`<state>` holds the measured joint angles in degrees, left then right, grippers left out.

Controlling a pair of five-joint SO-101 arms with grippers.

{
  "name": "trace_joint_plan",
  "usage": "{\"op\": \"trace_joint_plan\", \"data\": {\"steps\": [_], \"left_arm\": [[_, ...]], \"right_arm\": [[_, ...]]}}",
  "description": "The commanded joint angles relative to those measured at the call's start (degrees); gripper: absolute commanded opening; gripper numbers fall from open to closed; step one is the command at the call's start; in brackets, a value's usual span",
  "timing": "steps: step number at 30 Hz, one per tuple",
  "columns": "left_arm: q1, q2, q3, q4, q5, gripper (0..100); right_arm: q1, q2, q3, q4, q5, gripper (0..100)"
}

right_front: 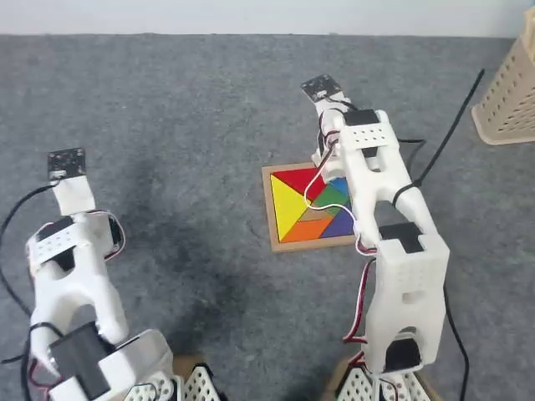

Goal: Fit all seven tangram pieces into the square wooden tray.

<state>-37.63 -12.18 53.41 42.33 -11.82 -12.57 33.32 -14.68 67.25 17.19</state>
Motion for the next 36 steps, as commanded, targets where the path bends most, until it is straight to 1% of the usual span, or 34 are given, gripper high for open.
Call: {"op": "trace_joint_plan", "data": {"steps": [1, 6, 7, 10, 12, 16, 19, 22, 24, 28, 30, 34, 36], "left_arm": [[0.35, -0.09, 0.13, -1.14, -0.53, 10], [0.35, -0.09, 0.13, -1.14, -0.53, 10], [0.35, -0.09, 0.13, -1.14, -0.53, 10], [0.35, -0.44, 0.22, -1.14, -0.53, 10], [0.53, -0.53, 0.22, -1.14, -0.53, 10], [3.87, -0.70, 0.22, -1.14, -0.53, 10], [5.27, -3.34, 0.84, -1.05, -0.18, 10], [6.86, -10.64, 4.79, -1.23, -0.18, 10], [8.35, -17.41, 8.84, -1.23, -0.18, 10], [10.81, -31.56, 16.66, -1.23, -0.53, 10], [11.78, -37.45, 19.47, -0.79, -0.53, 10], [13.98, -45.89, 23.69, 3.08, -0.53, 10], [14.15, -49.23, 25.54, 3.78, -0.53, 10]], "right_arm": [[1.63, -1.01, -2.90, -0.04, -0.53, 0.6], [1.45, -1.89, -3.08, 4.00, -1.23, 0.6], [1.63, -2.68, -2.99, 4.44, -2.02, 0.6], [3.21, -6.90, -1.93, 6.02, -7.65, 0.6], [4.09, -11.12, 0.97, 6.64, -9.23, 0.6], [5.41, -21.67, 14.77, 3.38, -9.23, 0.6], [7.08, -30.64, 29.63, -3.82, -9.49, 0.6], [8.92, -39.34, 44.75, -11.21, -8.79, 0.6], [10.51, -44.62, 52.84, -13.67, -7.12, 0.6], [14.90, -54.99, 64.26, -14.29, -4.84, 0.6], [16.84, -60.35, 69.45, -14.29, -2.37, 0.6], [19.12, -72.84, 80.62, -14.37, 1.76, 0.6], [20.09, -79.96, 86.07, -14.20, 3.87, 0.6]]}}
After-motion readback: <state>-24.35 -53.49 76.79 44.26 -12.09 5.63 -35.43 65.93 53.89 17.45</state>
